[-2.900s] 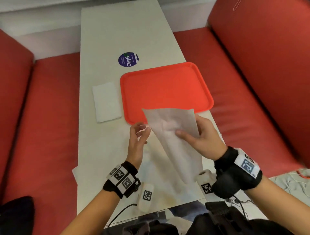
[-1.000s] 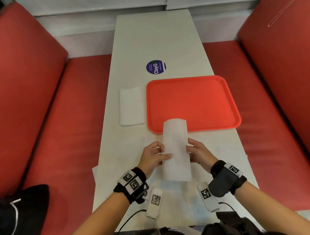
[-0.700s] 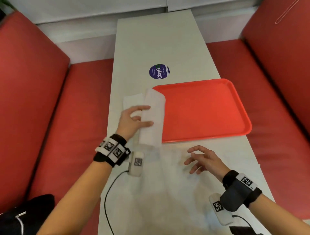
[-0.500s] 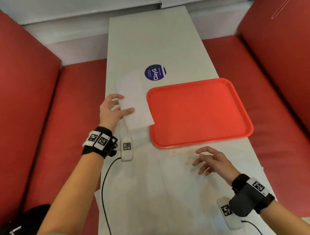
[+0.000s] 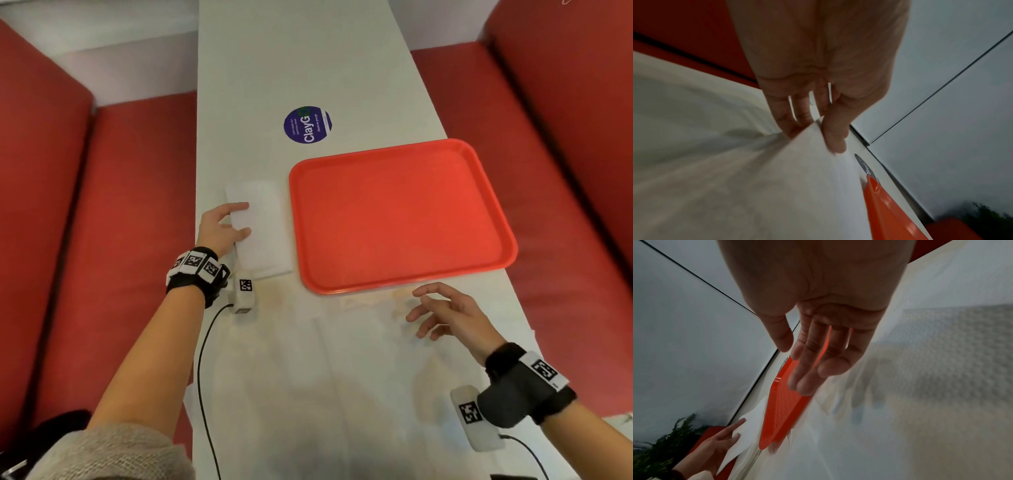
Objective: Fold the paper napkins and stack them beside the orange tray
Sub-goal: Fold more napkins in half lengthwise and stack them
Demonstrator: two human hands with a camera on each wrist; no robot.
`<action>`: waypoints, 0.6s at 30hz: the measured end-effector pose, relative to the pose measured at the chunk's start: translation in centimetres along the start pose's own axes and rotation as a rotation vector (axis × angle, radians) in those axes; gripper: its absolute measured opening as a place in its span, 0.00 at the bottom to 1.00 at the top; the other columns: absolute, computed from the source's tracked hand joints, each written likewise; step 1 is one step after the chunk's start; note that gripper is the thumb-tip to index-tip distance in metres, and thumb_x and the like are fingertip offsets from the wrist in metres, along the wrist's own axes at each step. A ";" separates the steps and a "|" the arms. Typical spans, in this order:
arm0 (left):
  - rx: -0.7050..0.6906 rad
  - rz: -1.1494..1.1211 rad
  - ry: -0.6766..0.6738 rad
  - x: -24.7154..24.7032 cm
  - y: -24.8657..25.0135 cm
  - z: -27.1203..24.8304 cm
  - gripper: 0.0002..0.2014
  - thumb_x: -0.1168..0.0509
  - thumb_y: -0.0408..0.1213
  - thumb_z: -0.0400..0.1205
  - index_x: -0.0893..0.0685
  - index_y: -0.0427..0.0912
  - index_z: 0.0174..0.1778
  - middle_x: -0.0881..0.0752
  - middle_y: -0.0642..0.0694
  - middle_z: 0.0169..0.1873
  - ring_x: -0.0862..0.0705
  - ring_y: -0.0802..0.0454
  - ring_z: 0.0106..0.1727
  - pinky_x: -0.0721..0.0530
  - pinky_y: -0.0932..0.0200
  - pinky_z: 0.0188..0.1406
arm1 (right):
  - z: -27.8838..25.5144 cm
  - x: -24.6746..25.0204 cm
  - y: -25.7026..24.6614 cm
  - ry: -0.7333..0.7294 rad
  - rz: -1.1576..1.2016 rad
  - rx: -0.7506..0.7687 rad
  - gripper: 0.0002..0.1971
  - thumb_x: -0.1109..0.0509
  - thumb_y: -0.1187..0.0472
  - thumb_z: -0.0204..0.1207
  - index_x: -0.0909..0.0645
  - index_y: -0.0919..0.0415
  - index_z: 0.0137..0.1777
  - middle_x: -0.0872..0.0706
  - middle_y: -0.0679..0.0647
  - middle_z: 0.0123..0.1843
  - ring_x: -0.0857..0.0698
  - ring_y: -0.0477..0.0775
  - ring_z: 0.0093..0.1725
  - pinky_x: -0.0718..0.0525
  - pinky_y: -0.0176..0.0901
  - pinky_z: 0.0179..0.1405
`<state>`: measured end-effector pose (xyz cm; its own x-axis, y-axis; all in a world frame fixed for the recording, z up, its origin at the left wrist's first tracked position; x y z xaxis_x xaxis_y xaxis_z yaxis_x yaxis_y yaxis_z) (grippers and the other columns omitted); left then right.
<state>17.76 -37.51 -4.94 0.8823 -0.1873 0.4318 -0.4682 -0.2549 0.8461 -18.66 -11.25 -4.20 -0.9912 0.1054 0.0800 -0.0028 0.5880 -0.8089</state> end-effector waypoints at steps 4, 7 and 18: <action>0.010 0.093 -0.066 -0.6 -0.7 0.0 0.26 0.27 0.20 0.73 0.14 0.47 0.65 0.21 0.44 0.70 0.15 0.43 0.47 0.15 0.53 0.56 | 0.0 -0.1 0.0 -0.005 -0.008 0.009 0.08 0.38 0.63 0.85 0.20 0.63 0.58 0.09 0.65 0.44 0.14 0.60 0.32 0.21 0.48 0.33; 0.009 0.155 -0.068 -0.6 -1.1 0.0 0.27 0.25 0.23 0.72 0.15 0.51 0.64 0.22 0.43 0.69 0.15 0.35 0.56 0.15 0.45 0.61 | -0.2 -0.3 -0.3 -0.017 -0.014 0.024 0.08 0.38 0.62 0.85 0.19 0.63 0.58 0.09 0.65 0.44 0.14 0.60 0.32 0.21 0.47 0.33; -0.071 0.562 0.103 -0.3 1.6 -5.3 0.20 0.25 0.38 0.76 0.16 0.46 0.64 0.30 0.39 0.70 0.30 0.40 0.69 0.25 0.49 0.68 | -1.4 -0.4 0.3 -0.014 -0.190 0.108 0.04 0.34 0.66 0.83 0.18 0.60 0.52 0.08 0.60 0.39 0.14 0.57 0.30 0.21 0.42 0.29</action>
<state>17.00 -32.83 -2.05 0.5007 -0.1817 0.8463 -0.8653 -0.0780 0.4952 -18.09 -9.95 -3.66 -0.9731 -0.0108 0.2300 -0.2036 0.5064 -0.8379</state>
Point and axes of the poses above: each hand's wrist, its own z-axis towards the middle knuckle, its own x-axis out of the back of the hand, y = z × x, the point moved 10 cm from there along z, towards the middle knuckle
